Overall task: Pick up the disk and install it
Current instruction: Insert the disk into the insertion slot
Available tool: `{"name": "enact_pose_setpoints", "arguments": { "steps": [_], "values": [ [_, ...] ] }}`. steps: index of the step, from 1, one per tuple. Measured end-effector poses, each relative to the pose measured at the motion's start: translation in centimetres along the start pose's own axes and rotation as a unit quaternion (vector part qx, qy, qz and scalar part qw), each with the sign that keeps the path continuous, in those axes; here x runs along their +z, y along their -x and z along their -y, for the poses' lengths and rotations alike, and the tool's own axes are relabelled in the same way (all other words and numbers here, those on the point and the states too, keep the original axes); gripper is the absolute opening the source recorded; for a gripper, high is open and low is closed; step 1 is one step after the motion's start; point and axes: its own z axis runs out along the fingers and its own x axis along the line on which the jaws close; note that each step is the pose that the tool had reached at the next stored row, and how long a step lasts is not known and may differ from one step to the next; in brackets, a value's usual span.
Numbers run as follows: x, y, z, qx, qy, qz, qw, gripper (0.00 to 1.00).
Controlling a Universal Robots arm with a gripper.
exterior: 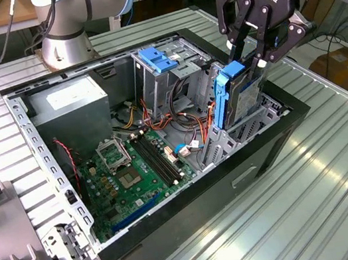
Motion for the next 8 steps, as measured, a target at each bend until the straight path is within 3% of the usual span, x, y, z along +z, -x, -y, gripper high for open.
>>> {"name": "enact_pose_setpoints", "arguments": {
  "steps": [8],
  "values": [
    [0.02,0.00,0.00,0.000,0.0000,0.0000,1.00000,0.45]
  ]
}}
